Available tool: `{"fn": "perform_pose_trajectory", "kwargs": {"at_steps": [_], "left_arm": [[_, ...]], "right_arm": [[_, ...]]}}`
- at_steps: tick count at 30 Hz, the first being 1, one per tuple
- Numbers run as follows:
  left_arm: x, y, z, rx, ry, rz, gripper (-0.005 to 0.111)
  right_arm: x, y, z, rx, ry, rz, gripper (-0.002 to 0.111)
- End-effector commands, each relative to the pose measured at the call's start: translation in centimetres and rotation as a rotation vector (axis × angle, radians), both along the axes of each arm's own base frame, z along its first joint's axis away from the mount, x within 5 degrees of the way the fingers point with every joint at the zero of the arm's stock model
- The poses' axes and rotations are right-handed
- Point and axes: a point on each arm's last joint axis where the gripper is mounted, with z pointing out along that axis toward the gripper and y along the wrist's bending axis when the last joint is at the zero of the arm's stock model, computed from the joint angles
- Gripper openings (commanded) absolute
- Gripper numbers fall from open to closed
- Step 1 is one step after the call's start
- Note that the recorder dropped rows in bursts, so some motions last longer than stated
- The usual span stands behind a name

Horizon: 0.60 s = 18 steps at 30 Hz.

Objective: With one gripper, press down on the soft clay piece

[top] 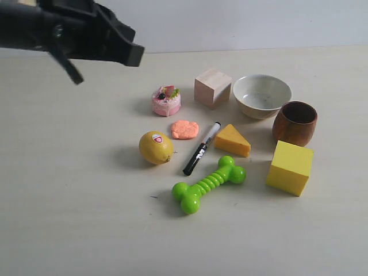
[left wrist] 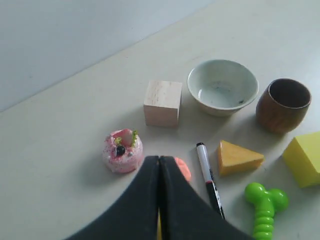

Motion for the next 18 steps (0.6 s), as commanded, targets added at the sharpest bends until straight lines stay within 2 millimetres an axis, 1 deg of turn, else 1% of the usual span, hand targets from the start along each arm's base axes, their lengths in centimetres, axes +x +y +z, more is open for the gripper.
{"fn": "perform_pose_trajectory", "kwargs": {"at_steps": [1, 2, 3, 4, 5, 6, 10, 12, 18], "left_arm": [[-3.8, 3.0, 2.6, -0.109, -0.082, 0.019, 0.0], [-5.3, 4.2, 3.7, -0.143, -0.125, 0.018, 0.0], [-6.0, 4.7, 4.4, -0.164, -0.152, 0.017, 0.0], [-7.5, 5.9, 5.6, -0.199, -0.203, 0.015, 0.0], [-8.5, 6.7, 6.4, -0.222, -0.24, 0.013, 0.0], [-9.1, 7.1, 6.9, -0.234, -0.259, 0.013, 0.0], [-11.4, 8.9, 8.2, -0.255, -0.316, 0.009, 0.0], [-12.4, 9.7, 8.4, -0.251, -0.314, 0.008, 0.0], [-13.5, 10.6, 9.0, -0.276, -0.346, 0.008, 0.0]], "right_arm": [[0.0, 0.0, 0.0, 0.0, -0.014, 0.002, 0.0], [0.0, 0.0, -0.1, 0.001, -0.01, 0.002, 0.0], [0.0, 0.0, -0.1, 0.001, -0.008, 0.002, 0.0], [0.0, 0.0, -0.1, 0.001, -0.008, 0.002, 0.0], [0.0, 0.0, -0.1, 0.001, -0.008, 0.002, 0.0], [0.0, 0.0, -0.1, 0.001, -0.008, 0.002, 0.0], [0.0, 0.0, -0.1, 0.001, -0.008, 0.002, 0.0], [0.0, 0.0, -0.1, 0.001, -0.008, 0.002, 0.0], [0.0, 0.0, -0.1, 0.001, -0.008, 0.002, 0.0]]}}
